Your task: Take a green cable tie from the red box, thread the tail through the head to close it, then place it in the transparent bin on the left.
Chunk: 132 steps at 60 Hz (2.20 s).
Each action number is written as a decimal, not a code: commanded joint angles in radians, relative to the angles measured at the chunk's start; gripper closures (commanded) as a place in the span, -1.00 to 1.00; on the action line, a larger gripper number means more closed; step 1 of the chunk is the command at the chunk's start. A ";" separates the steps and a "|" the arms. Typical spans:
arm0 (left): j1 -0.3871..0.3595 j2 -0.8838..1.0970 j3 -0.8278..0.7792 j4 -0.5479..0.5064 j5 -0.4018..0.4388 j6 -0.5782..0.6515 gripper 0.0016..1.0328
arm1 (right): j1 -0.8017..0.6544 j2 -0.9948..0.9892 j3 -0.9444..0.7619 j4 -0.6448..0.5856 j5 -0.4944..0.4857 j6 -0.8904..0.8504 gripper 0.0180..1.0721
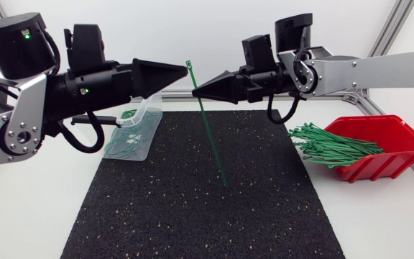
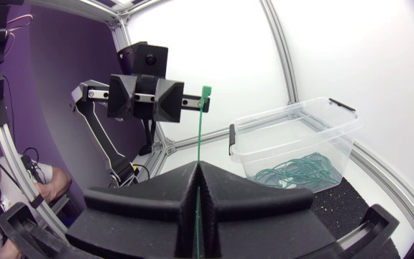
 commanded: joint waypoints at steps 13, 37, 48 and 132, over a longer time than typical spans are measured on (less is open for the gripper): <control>0.009 0.070 0.063 0.008 0.011 0.005 0.30 | -0.005 -0.056 -0.086 0.279 -0.003 0.358 0.89; 0.027 0.133 0.131 0.009 0.038 -0.030 0.22 | 0.004 -0.046 -0.092 0.281 -0.009 0.398 0.89; 0.014 0.145 0.137 0.012 0.038 -0.030 0.22 | 0.010 -0.043 -0.095 0.289 -0.009 0.406 0.89; -0.016 0.162 0.125 0.015 0.029 -0.031 0.54 | -0.005 -0.073 -0.140 0.342 -0.011 0.416 0.89</control>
